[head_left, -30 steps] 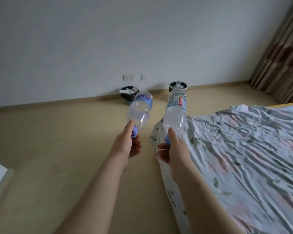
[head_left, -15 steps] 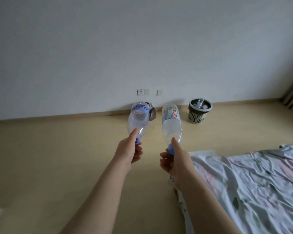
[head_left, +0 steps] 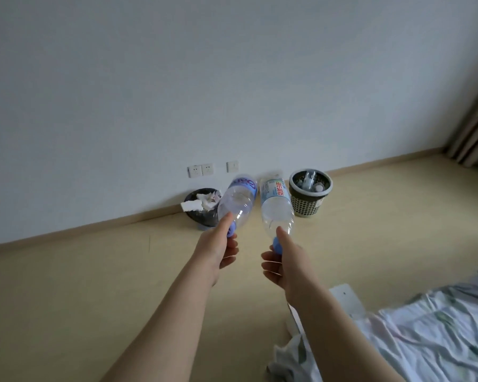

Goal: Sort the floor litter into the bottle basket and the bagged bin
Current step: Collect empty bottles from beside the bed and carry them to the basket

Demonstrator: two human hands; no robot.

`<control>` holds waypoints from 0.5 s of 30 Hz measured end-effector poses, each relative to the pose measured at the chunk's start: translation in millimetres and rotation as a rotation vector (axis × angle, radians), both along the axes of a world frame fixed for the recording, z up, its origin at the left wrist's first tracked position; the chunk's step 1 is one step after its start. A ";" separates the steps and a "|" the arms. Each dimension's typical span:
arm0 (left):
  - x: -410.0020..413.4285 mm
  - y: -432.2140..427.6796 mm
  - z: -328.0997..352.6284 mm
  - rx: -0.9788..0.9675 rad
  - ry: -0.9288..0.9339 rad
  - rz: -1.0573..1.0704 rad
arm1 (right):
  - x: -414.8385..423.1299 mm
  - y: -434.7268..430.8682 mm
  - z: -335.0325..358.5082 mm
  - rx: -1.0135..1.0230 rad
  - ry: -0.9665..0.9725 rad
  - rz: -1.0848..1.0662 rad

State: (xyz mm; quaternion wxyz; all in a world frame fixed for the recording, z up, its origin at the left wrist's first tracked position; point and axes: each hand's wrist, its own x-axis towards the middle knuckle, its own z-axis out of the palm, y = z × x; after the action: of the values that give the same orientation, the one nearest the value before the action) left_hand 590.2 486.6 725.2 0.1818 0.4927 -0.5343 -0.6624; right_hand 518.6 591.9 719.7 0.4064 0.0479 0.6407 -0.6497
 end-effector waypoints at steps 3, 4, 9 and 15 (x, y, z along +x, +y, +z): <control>-54.5 -28.5 4.0 0.007 0.002 0.002 | -54.7 -30.3 2.7 -0.020 -0.005 -0.021; -70.2 -37.6 3.2 0.012 -0.007 0.001 | -69.6 -38.3 2.4 -0.019 -0.019 -0.025; -154.1 -83.0 -9.4 0.046 -0.018 -0.054 | -145.4 -76.0 -9.5 0.009 -0.043 -0.072; -280.9 -164.8 -31.5 0.054 -0.013 -0.192 | -259.7 -148.7 -34.7 0.047 -0.056 -0.201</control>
State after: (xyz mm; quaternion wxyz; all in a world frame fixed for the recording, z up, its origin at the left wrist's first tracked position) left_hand 309.3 321.8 693.7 0.1006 0.4481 -0.5624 -0.6876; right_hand 258.9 443.2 685.0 0.3556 0.1398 0.6362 -0.6703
